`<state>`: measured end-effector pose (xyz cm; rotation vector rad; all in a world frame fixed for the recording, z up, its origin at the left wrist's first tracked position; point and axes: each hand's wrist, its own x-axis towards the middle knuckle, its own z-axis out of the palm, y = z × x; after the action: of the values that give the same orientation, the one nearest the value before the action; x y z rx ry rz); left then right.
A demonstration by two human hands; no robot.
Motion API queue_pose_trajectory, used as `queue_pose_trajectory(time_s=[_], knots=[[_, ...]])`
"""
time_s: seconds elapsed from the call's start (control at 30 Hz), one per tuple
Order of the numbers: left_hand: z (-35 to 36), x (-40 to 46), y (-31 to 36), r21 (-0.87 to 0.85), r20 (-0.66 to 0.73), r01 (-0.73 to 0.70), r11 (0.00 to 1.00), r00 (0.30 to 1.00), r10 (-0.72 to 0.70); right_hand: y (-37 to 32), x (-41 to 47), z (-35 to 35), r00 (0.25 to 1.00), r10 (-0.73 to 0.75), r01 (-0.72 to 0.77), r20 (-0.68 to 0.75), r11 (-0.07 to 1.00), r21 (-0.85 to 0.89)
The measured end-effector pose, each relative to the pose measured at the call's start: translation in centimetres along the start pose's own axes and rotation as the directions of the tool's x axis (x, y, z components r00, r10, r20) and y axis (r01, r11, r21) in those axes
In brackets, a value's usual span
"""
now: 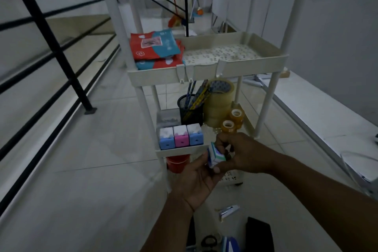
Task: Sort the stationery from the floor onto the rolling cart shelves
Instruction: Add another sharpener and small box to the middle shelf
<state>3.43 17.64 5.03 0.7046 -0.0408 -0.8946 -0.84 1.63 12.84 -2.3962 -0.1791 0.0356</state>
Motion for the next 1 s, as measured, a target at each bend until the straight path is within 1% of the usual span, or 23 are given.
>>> queue_pose_trajectory(time_s=[0.13,0.3,0.43,0.5,0.57,0.6,0.67,0.77,0.9,1.0], knots=[[0.5,0.1,-0.3,0.011,-0.015,-0.027,1.0,1.0,0.027,0.0,0.3,-0.7,0.997,0.01,-0.004,0.076,0.998,-0.068],[1.5,0.7,0.1,-0.026,-0.011,-0.016,1.0,1.0,0.016,-0.7,0.8,-1.9,0.997,-0.024,0.032,0.067,0.992,-0.118],[1.9,0.9,0.3,-0.091,0.002,-0.034,0.995,0.999,0.035,-1.1,1.5,-2.6,0.997,-0.003,0.013,0.078,0.993,-0.117],[1.9,0.9,0.2,-0.138,0.022,-0.036,0.99,0.999,0.039,-1.3,2.0,-2.7,0.993,0.003,0.016,0.115,0.987,-0.162],[1.7,0.7,0.1,-0.186,0.025,-0.022,0.982,0.999,0.027,-1.4,2.5,-2.5,0.993,0.022,0.002,0.117,0.98,-0.197],[1.5,0.7,0.2,-0.207,0.025,-0.01,0.978,1.0,0.015,-1.3,2.8,-2.4,0.995,0.032,-0.012,0.097,0.98,-0.201],[1.3,0.4,0.2,-0.237,0.049,0.072,0.969,0.997,-0.062,-1.0,3.3,-2.2,0.998,0.053,-0.045,0.03,0.976,-0.211],[1.1,-0.2,0.2,-0.219,0.019,0.177,0.96,0.984,-0.177,-0.3,4.2,-2.4,0.993,0.111,-0.12,-0.049,0.96,-0.252],[-0.3,-0.6,-0.7,-0.208,-0.059,0.195,0.958,0.976,-0.211,1.2,6.1,-2.3,0.992,0.108,-0.124,-0.064,0.923,-0.365],[-1.6,-0.9,-1.3,-0.21,-0.091,0.192,0.959,0.972,-0.215,2.2,7.7,-1.7,0.994,0.106,-0.11,-0.033,0.904,-0.413]])
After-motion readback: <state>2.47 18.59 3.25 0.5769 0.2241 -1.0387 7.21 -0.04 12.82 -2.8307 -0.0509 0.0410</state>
